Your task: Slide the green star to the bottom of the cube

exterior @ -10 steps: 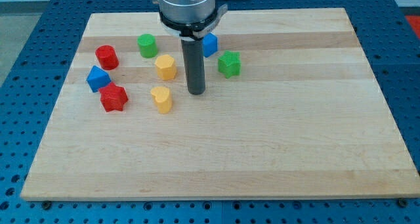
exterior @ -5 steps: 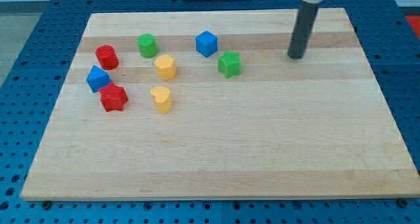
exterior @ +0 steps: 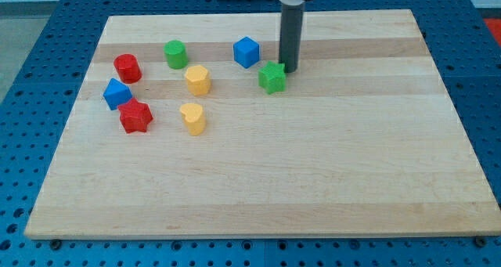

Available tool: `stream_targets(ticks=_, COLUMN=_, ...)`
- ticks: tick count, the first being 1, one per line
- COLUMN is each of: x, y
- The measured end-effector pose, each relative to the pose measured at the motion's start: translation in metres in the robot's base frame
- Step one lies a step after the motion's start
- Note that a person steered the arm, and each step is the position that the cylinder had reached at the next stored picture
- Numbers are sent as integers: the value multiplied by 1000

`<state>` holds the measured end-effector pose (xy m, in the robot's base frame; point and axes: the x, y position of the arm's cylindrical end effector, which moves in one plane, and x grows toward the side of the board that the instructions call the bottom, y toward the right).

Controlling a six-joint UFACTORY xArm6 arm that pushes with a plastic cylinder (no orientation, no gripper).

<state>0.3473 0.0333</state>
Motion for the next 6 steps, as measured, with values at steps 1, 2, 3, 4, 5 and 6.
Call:
stream_targets(ticks=1, x=13, y=-21)
stream_targets(ticks=2, x=16, y=-26)
stream_targets(ticks=3, x=16, y=-26)
stream_targets(ticks=4, x=-1, y=24)
stream_targets(ticks=5, x=10, y=84)
stream_targets(ticks=6, x=46, y=95)
